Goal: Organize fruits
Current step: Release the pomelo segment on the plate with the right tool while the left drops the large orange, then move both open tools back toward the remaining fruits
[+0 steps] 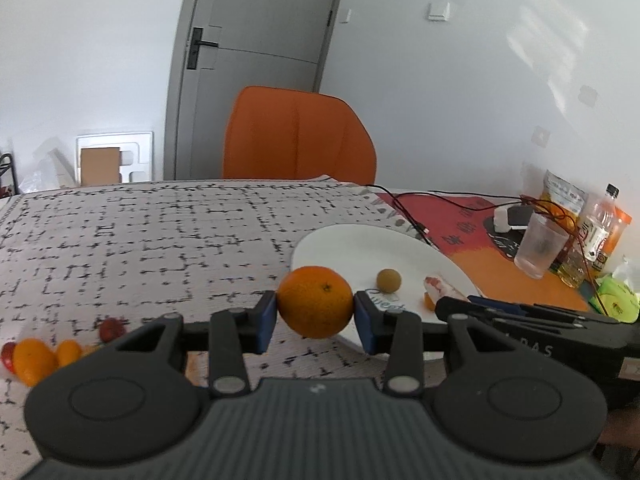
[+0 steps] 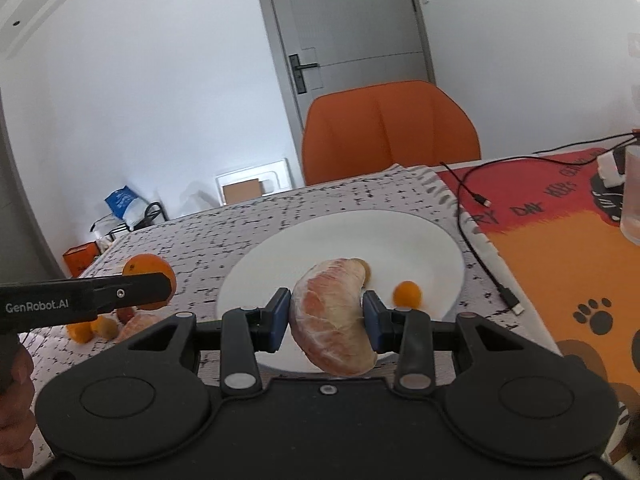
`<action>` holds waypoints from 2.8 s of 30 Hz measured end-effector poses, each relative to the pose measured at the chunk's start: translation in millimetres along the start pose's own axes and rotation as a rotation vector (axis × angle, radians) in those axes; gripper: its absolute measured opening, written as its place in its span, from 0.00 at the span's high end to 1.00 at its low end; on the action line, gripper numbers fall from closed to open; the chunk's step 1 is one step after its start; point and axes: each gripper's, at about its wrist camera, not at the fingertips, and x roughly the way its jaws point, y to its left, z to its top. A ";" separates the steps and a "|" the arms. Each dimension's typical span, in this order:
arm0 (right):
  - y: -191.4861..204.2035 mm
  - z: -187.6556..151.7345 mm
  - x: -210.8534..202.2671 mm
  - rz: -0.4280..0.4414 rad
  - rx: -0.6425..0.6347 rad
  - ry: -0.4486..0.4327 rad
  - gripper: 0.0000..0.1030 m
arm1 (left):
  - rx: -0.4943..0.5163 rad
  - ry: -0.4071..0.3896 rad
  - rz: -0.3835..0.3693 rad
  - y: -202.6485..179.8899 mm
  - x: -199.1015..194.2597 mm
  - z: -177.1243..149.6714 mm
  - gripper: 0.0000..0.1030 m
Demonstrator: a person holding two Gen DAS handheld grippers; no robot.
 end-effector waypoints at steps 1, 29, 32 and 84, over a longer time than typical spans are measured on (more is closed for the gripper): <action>-2.0 0.1 1.3 -0.005 0.003 0.000 0.64 | 0.004 0.002 -0.004 -2.2 2.4 0.1 0.61; -22.0 1.2 -12.3 -0.023 0.052 -0.028 0.48 | 0.041 0.020 -0.041 -28.9 46.8 9.2 0.56; -22.0 2.0 -14.1 -0.016 0.054 -0.033 0.43 | 0.037 0.009 -0.026 -26.2 40.4 12.0 0.46; 78.5 0.5 -29.9 0.155 -0.027 -0.053 0.00 | -0.205 -0.132 0.298 122.0 -134.7 -9.1 0.00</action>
